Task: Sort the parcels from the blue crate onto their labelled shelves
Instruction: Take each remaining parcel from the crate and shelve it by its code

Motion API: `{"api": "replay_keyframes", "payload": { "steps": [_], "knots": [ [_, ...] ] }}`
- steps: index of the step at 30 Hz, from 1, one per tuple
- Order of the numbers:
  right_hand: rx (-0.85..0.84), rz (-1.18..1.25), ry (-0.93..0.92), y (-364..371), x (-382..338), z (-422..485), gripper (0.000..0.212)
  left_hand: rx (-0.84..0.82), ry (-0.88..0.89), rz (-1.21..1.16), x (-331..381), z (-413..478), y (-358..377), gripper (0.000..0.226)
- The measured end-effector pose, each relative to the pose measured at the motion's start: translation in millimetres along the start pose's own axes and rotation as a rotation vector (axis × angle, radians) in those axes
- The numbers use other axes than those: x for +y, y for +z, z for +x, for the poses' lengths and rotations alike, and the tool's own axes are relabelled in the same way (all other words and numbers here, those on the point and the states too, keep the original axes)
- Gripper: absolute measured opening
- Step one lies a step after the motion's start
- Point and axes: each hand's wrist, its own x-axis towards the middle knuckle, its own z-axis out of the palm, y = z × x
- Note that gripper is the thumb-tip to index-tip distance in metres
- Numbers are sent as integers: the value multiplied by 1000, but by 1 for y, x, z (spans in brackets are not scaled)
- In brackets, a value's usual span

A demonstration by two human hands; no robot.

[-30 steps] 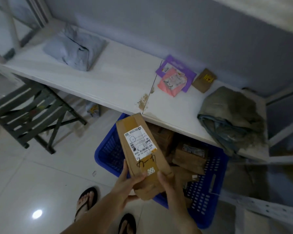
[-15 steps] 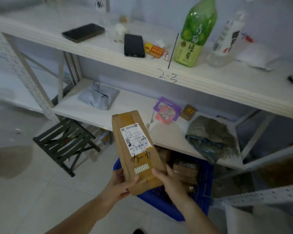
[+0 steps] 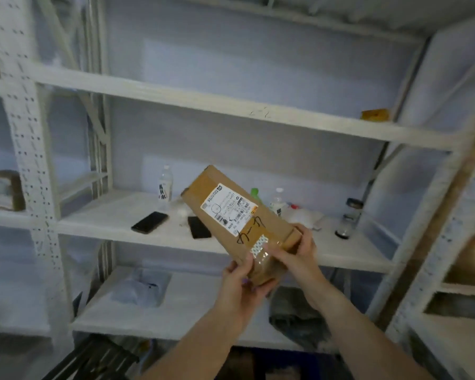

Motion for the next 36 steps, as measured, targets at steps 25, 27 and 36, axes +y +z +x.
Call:
{"api": "replay_keyframes", "payload": {
  "steps": [25,27,36],
  "knots": [
    [316,-417,10,-360,-289,-142,61,-999,-384,985,-55,-4,285,69],
    [766,-350,-190,-370,-263,-166,53,-929,-377,1002,-75,-9,291,81],
    [884,-267,-113,-325,-162,-281,57,-824,-319,739,-144,-70,388,66]
  ]
}}
